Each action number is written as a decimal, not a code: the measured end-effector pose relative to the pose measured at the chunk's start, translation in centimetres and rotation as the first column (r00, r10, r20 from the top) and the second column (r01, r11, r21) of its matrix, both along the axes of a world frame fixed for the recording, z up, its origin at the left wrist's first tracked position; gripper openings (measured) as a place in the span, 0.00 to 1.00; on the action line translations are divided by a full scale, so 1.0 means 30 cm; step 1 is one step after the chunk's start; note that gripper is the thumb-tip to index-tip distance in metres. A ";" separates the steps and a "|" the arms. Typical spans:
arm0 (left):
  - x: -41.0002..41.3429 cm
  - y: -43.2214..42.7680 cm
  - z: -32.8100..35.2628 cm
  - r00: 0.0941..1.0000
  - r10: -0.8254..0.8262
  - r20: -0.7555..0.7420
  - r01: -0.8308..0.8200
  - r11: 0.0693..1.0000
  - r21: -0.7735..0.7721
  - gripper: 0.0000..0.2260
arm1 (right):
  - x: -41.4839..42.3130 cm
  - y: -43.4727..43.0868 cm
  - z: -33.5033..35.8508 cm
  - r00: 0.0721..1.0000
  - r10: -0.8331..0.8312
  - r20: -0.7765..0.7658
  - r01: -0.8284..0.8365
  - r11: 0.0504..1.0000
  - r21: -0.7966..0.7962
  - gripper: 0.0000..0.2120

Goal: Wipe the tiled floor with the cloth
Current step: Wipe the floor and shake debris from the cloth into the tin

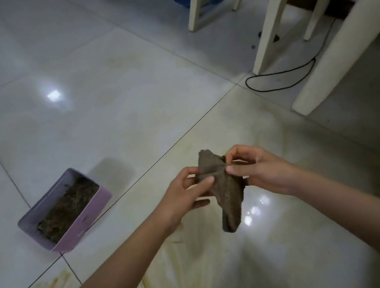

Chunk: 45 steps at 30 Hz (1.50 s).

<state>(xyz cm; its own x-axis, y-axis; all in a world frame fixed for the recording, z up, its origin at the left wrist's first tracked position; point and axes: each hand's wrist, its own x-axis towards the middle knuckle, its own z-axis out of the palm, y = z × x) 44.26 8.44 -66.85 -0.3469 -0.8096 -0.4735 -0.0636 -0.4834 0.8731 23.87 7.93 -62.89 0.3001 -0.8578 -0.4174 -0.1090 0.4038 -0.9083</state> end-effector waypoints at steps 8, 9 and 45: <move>-0.113 -0.057 0.089 0.918 -0.083 0.387 0.194 0.946 -0.258 0.10 | -0.158 0.096 -0.031 0.831 -0.211 -0.515 -0.024 0.911 -0.412 0.12; -0.115 -0.063 0.101 0.901 -0.086 0.425 0.225 0.931 -0.289 0.12 | -0.170 0.098 -0.022 0.825 -0.214 -0.524 -0.031 0.908 -0.419 0.13; -0.008 -0.102 0.276 0.959 0.052 -0.279 -0.118 0.966 -0.228 0.18 | -0.240 0.117 0.071 0.682 0.420 -0.599 -0.497 0.867 0.043 0.08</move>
<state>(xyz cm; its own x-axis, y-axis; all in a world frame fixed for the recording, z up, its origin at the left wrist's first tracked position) 44.01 5.37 -58.57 -0.3591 -0.9194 -0.1604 0.2217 -0.2509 0.9423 16.68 11.46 -60.75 0.4068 -0.7294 -0.5500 -0.7627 0.0603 -0.6440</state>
